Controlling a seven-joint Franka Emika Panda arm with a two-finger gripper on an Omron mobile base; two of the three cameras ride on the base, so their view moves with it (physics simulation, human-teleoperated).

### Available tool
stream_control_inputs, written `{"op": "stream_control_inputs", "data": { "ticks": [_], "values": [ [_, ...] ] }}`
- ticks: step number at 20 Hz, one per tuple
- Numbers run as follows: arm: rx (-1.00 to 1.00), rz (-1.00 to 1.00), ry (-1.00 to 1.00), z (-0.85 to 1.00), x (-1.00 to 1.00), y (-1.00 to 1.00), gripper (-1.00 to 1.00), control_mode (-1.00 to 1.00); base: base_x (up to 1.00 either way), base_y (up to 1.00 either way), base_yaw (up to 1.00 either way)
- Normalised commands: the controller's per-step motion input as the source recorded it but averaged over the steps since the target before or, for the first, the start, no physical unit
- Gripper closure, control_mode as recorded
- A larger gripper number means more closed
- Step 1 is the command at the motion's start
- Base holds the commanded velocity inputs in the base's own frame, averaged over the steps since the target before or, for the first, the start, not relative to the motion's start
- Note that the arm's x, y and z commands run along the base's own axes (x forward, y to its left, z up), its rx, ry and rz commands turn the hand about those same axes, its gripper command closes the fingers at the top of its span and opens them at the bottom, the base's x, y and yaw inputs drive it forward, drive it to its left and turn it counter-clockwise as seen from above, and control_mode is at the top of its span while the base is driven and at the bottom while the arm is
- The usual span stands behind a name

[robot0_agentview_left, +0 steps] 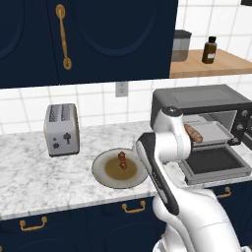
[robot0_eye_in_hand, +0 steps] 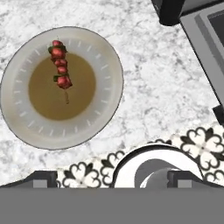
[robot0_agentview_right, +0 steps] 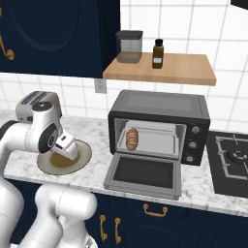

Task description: Pick up the kebab skewer and baguette bread, and place them inside the toaster oven. Close the toaster oven door and start by setting the timer.

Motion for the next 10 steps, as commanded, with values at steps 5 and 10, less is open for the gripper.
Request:
{"op": "stream_control_inputs", "data": {
  "ticks": [5, 10],
  "values": [
    [0.00, -0.01, 0.00, -0.07, 0.55, 0.59, -1.00, -1.00, 0.00, 0.00, 0.00],
    [0.00, 0.00, 0.03, -0.27, 0.42, 0.37, -1.00, -1.00, 0.00, 0.00, 0.00]
  ]
}}
